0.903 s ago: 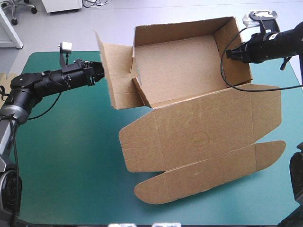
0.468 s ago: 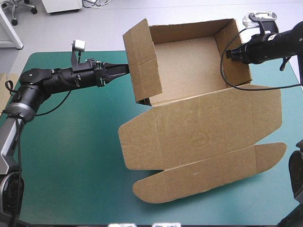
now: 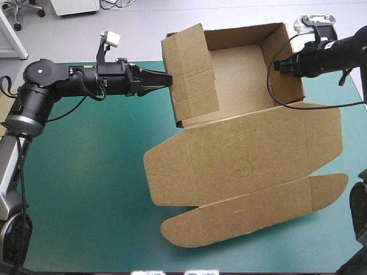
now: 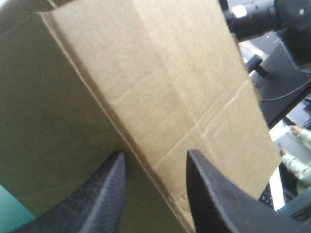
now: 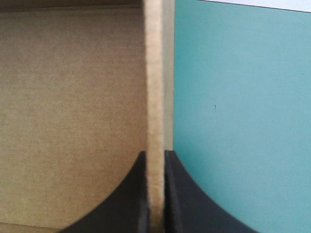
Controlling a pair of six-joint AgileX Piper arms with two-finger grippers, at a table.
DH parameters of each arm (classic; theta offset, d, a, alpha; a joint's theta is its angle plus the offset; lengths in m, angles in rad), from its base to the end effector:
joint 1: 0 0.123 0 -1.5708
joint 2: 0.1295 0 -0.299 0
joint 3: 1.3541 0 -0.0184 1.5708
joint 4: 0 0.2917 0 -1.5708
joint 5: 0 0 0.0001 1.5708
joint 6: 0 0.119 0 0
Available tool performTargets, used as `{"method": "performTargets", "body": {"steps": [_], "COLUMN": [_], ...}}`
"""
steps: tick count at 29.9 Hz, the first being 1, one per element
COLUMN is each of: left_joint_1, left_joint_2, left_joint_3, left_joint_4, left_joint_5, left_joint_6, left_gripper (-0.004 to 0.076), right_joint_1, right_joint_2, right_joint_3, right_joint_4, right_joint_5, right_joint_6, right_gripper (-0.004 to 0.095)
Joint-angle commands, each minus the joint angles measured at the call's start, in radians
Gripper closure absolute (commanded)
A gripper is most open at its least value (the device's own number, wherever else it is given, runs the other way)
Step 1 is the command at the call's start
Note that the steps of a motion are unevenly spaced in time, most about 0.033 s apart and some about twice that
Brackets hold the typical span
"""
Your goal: Fold the box
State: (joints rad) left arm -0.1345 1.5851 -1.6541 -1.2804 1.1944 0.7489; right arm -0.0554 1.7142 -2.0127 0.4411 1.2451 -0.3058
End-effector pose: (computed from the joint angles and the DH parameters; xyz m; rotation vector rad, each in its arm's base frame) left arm 0.3586 -0.1556 0.4579 0.6928 1.8571 -1.2818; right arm 0.4195 0.0250 0.4575 -0.3092 2.3224 0.3946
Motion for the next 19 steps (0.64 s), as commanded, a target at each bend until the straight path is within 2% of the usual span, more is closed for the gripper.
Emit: {"method": "performTargets", "body": {"steps": [1,6,12,19], "left_joint_1": [-0.061,-0.127,-0.151,-0.194], "left_joint_2": [-0.032,-0.032,-0.029,-0.029], "left_joint_3": [-0.092,-0.165,-0.218,-0.237], "left_joint_4": [0.081,0.174,0.180,0.309], "left_joint_5": [-0.060,-0.105,-0.112,-0.112], "left_joint_6": [-0.088,-0.146,-0.173,-0.220], "left_gripper": [0.0431,0.0431,0.0431,0.0431], "right_joint_1": [-0.003,-0.003,-0.003,-0.003], "right_joint_2": [-0.046,-0.041,-0.040,-0.040], "right_joint_3": [-0.025,-0.025,-0.025,-0.025], "right_joint_4": [0.051,0.051,0.051,0.051], "right_joint_5": [-0.046,-0.044,-0.044,-0.043], "right_joint_6": [0.010,0.017,0.020,0.028], "right_gripper": [0.0925,0.0925,0.0925,0.0925]}}
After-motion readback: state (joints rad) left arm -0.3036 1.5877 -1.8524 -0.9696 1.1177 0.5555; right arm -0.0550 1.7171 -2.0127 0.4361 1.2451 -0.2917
